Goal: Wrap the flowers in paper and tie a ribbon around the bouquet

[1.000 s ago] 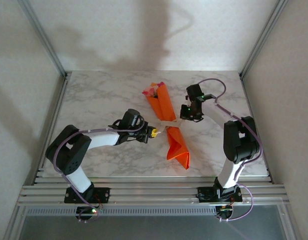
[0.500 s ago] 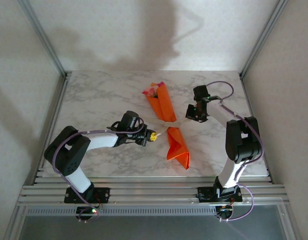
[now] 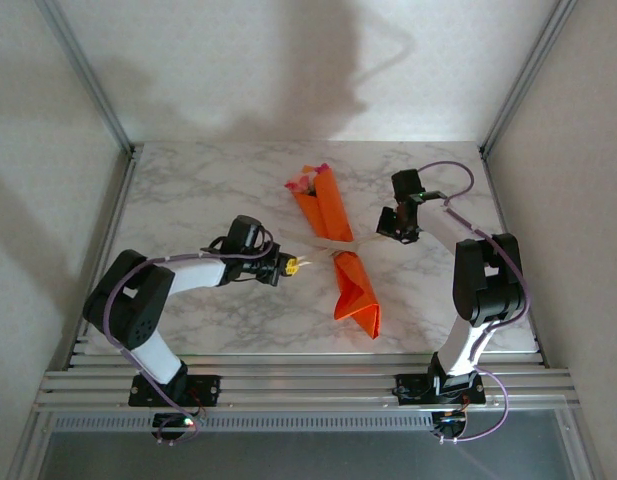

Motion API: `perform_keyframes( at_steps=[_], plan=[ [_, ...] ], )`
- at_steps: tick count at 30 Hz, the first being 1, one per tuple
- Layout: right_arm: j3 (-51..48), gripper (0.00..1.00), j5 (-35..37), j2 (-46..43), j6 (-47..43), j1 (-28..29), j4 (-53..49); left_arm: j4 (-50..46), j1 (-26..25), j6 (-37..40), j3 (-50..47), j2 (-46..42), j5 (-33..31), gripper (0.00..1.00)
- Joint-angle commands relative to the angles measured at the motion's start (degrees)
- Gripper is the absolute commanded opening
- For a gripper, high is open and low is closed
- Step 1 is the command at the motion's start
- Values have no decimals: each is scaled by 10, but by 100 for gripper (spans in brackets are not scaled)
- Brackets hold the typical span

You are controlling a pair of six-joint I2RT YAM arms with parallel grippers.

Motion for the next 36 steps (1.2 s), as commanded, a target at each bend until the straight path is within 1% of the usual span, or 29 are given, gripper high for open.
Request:
perform_keyframes(
  at_steps=[1, 17, 30, 36],
  plan=[
    [14, 0, 32, -3, 7, -5, 0, -24, 13, 22, 6, -19, 13, 0],
    [22, 0, 101, -2, 14, -11, -14, -53, 49, 45, 10, -24, 16, 0],
    [20, 0, 127, -10, 16, -17, -14, -75, 85, 64, 2, -34, 16, 0],
    [18, 0, 138, -12, 18, -17, -18, -80, 93, 71, 1, -34, 17, 0]
  ],
)
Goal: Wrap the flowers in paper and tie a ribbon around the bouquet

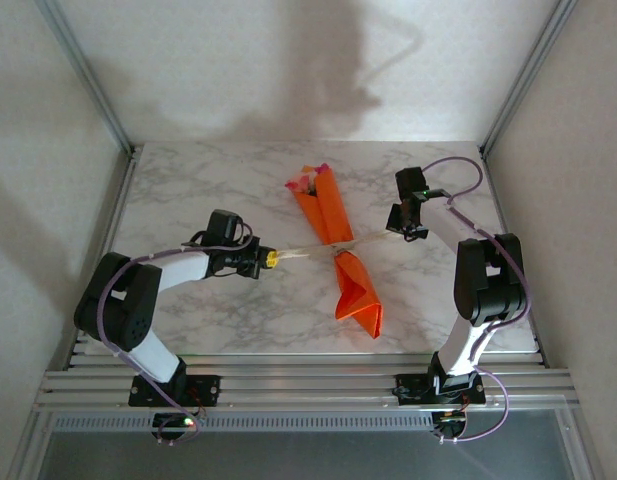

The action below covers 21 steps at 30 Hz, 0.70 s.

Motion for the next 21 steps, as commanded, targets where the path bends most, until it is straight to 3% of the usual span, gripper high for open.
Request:
perform_keyframes(
  at_steps=[1, 21],
  plan=[
    [9, 0, 32, -12, 6, -5, -14, -19, 7, 13, -2, -18, 6, 0],
    [2, 0, 70, -17, 2, -4, -24, -32, 42, 25, -20, -30, 3, 0]
  ],
)
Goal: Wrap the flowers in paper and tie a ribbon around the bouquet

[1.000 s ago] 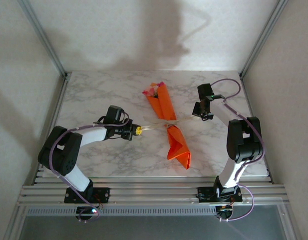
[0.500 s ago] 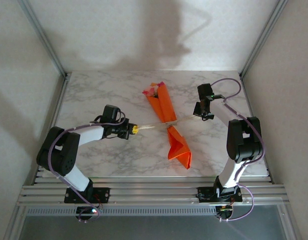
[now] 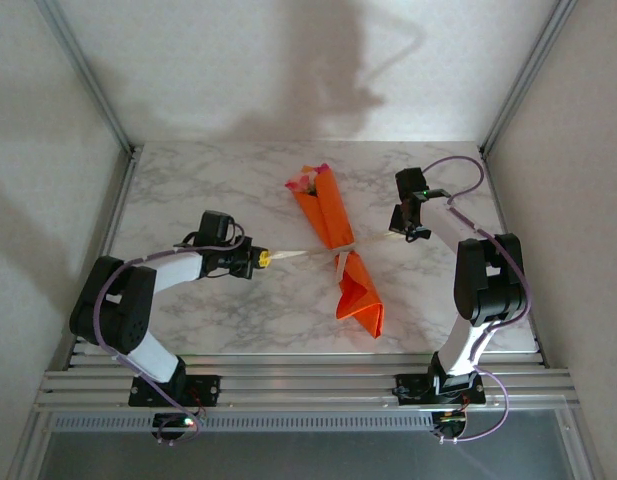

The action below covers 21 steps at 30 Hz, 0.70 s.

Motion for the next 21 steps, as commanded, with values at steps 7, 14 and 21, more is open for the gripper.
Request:
perform_keyframes(
  at_steps=[7, 14, 21],
  plan=[
    [-5, 0, 47, -18, 3, -5, -18, -18, 27, 16, -13, -15, 1, 0],
    [-16, 0, 63, -19, 1, -6, -22, -16, 46, 19, -23, -19, -4, 0],
    [-29, 0, 70, -19, 6, -8, -24, -29, 63, 30, -23, -21, -8, 0]
  ],
)
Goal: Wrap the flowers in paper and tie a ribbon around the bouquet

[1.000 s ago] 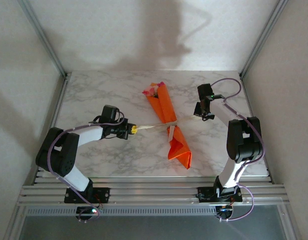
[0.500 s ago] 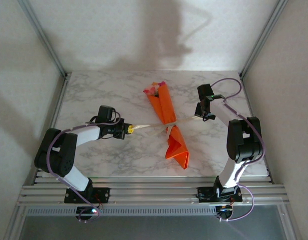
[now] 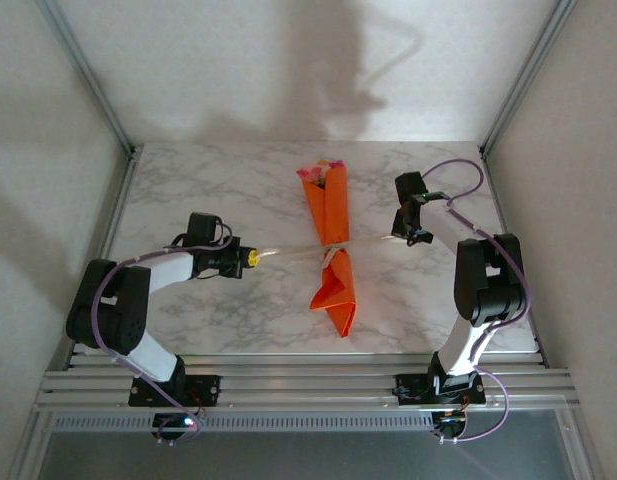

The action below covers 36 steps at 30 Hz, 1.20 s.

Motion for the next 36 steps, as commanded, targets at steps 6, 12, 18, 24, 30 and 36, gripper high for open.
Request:
perform_keyframes(
  at_steps=[6, 12, 18, 24, 30, 36],
  plan=[
    [-20, 0, 43, -18, 9, -13, -15, -29, 24, 21, -10, -18, -10, 0],
    [-32, 0, 46, -22, 9, -20, -13, -39, 37, 28, -17, -26, -13, 0],
    [-39, 0, 50, -24, 8, -24, -12, -49, 49, 37, -19, -30, -15, 0],
    [-45, 0, 55, -25, 9, -26, -12, -56, 59, 43, -19, -33, -13, 0],
    [-42, 0, 55, -22, 10, -27, -12, -63, 66, 51, -14, -31, -13, 0],
    [-38, 0, 59, -16, 9, -29, -14, -73, 72, 56, -13, -31, -16, 0]
  ],
)
